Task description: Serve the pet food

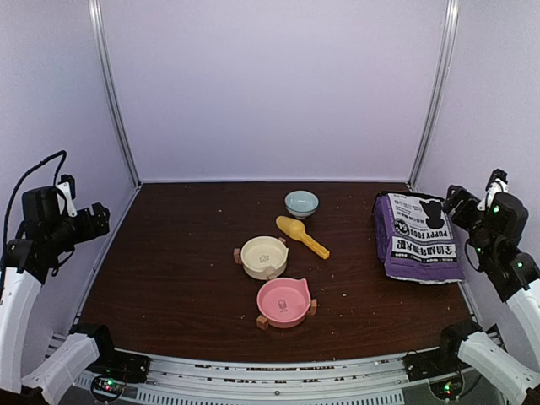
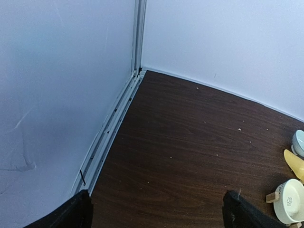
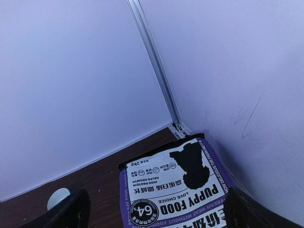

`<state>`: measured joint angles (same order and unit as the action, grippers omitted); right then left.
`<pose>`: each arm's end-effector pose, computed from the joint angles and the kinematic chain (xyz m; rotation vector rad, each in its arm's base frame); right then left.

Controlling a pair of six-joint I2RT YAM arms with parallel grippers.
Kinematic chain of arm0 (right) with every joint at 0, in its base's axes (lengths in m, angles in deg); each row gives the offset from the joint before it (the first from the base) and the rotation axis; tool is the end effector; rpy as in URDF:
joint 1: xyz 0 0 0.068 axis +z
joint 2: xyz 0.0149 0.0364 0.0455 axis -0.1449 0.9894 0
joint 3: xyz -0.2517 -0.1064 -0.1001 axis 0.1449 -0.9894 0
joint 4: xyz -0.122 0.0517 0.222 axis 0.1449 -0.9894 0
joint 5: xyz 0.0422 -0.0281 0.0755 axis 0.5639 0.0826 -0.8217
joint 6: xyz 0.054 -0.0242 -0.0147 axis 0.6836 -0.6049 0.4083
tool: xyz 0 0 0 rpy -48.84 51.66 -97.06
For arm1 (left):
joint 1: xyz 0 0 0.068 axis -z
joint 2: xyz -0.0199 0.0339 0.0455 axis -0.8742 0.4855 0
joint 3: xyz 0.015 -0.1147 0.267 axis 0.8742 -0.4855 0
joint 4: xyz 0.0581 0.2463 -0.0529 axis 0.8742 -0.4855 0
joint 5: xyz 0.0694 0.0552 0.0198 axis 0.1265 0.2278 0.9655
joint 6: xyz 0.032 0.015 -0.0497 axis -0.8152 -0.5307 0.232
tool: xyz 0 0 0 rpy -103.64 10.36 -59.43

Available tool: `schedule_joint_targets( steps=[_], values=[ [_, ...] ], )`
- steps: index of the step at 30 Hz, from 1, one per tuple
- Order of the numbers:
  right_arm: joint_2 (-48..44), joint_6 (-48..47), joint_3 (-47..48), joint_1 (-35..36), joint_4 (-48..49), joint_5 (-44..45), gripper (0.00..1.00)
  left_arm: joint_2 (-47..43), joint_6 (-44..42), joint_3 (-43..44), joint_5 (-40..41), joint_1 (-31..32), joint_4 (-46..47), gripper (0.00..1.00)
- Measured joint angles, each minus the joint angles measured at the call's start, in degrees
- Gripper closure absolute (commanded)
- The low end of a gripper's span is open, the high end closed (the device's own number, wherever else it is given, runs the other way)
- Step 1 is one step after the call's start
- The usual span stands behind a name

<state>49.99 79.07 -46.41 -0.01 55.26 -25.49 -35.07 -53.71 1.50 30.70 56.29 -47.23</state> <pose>0.1238 0.0033 0.3265 0.4477 1.6173 0.1302 0.1245 0.0131 0.3292 -0.4474 1.9704 -0.0906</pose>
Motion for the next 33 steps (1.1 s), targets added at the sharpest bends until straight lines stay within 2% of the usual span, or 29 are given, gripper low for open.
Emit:
schedule_joint_targets(
  steps=[11,16,21,28,33],
  values=[
    [10.8,0.3,8.1,2.0,-7.1,-6.3,0.0,-4.5,-0.7,0.2,1.7,0.0,-0.5,0.02],
    [19.0,2.6,9.7,14.1,-10.6,-5.8,0.0,-5.1,-4.7,0.2,2.2,0.0,-0.4,0.02],
    [27.3,6.7,11.1,26.7,-15.4,-0.9,0.02,-5.3,-7.1,0.1,4.7,0.0,-0.4,0.02],
    [32.6,12.1,11.4,31.1,-26.7,4.0,0.02,-7.1,-7.9,0.1,7.4,0.0,-0.4,0.02],
    [33.4,14.6,8.3,33.1,-28.8,4.3,0.05,-7.4,-7.9,0.0,8.6,0.0,-0.4,0.02]
  ],
)
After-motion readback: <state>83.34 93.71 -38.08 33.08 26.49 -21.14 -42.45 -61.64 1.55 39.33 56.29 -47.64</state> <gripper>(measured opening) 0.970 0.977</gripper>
